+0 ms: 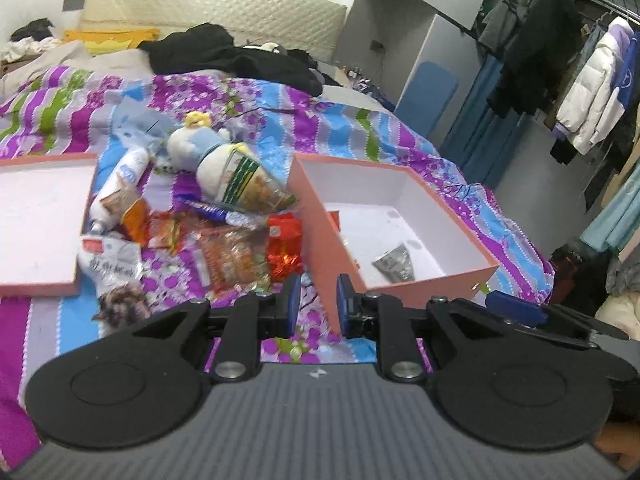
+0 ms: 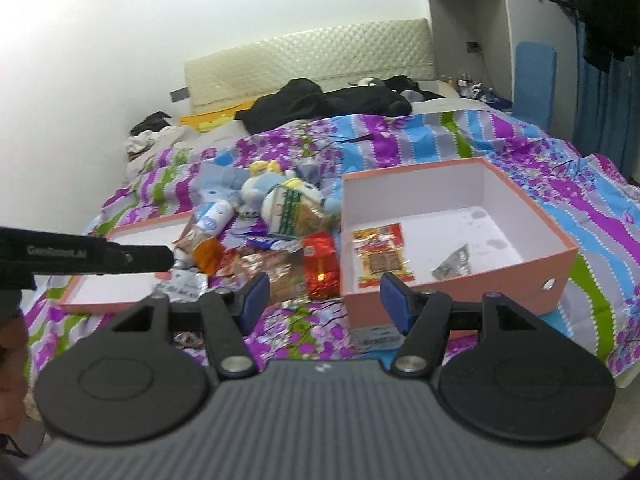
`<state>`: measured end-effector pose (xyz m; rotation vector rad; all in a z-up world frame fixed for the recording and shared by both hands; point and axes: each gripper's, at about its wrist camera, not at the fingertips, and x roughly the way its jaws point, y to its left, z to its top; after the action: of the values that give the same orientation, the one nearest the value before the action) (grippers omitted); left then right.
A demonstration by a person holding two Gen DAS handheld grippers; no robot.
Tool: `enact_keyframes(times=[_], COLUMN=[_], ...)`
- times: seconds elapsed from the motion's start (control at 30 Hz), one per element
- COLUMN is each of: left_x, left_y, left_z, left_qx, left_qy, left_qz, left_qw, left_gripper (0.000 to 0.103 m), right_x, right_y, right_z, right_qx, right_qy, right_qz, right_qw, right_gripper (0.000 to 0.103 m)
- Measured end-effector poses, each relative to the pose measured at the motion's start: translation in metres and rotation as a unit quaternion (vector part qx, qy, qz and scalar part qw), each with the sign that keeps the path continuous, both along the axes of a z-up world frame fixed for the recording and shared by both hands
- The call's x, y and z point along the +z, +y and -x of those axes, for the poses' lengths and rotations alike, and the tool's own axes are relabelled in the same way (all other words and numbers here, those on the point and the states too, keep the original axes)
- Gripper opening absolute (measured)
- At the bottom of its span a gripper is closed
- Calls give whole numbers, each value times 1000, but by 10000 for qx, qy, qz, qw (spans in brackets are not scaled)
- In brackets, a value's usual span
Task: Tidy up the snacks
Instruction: 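Withdraw both tools from the pink box back toward the snack pile, then grasp the white dried-fruit bag with the left tool while the right tool grasps the orange bread packet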
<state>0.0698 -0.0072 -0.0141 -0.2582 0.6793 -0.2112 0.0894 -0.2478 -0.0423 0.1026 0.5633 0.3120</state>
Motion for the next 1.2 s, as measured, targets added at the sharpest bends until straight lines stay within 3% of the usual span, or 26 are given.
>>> enact_keyframes(times=[0.4, 0.77, 0.87, 1.0, 1.2], left_x=[-30, -64, -74, -90, -113], left_y=[32, 70, 82, 99, 129], left_z=[36, 17, 5, -12, -42], left_qx=[443, 752, 881, 1111, 1445], left_qy=[191, 458, 529, 711, 825], left_qz=[16, 101, 140, 97, 79], left_qw=[9988, 9961, 9946, 9912, 9860], left_gripper=[25, 27, 33, 51, 70], right_x=[-21, -45, -52, -59, -72], right_y=[40, 72, 83, 100, 122], right_z=[20, 1, -8, -23, -52], right_qx=[463, 722, 836, 960, 1131], right_qy=[91, 349, 389, 378, 312], right_qz=[-98, 145, 235, 339, 438], right_qw=[9988, 9967, 9955, 9941, 9921], right_gripper=[64, 64, 64, 64, 64])
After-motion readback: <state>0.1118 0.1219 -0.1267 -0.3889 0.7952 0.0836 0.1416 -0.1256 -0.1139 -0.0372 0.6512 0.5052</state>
